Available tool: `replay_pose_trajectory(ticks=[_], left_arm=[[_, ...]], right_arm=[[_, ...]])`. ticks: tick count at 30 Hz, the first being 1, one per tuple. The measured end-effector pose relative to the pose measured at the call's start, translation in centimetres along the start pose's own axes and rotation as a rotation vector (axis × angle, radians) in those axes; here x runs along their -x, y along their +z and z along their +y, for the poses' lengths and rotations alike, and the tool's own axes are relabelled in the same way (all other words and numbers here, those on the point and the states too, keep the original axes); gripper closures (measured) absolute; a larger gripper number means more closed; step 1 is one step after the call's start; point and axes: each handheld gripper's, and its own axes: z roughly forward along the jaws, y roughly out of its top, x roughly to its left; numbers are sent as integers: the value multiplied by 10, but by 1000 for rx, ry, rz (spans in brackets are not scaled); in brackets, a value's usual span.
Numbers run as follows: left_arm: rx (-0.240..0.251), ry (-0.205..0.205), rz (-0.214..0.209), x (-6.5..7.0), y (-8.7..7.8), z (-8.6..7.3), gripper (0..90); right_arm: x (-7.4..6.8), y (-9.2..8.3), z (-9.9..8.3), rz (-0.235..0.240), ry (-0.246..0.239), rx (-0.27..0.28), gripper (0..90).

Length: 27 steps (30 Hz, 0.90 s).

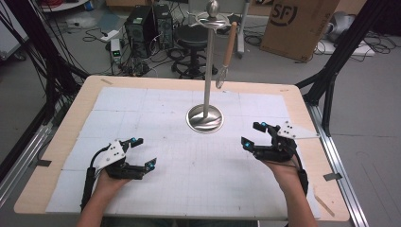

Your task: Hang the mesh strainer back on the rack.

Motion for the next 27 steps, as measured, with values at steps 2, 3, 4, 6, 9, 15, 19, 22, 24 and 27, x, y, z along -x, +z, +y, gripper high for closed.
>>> replay_pose_trajectory(ticks=[2,3,4,6,9,15,19,22,24,27], left_arm=[[-4,4,4,1,0,0,121],[-3,3,4,1,0,0,123],[-2,1,2,0,0,0,123],[-4,-3,4,0,0,0,123],[-5,-3,8,-1,0,0,124],[-1,-14,8,-1,0,0,124],[-1,-13,14,-1,0,0,124],[-2,-15,12,-1,0,0,124],[-3,-11,11,-1,0,0,124],[-4,-8,10,-1,0,0,124]], right_arm=[[-1,0,-6,-1,3,-2,207],[-1,1,-9,1,6,4,207],[-1,2,-12,3,12,3,206],[-2,3,-18,0,17,2,201],[-3,7,-25,10,16,-16,200],[-6,11,-42,5,31,-43,192],[-7,6,-50,-2,61,-21,188],[-8,6,-53,-4,56,-11,184],[-8,7,-54,1,61,-19,184],[-9,8,-56,2,60,-35,183]])
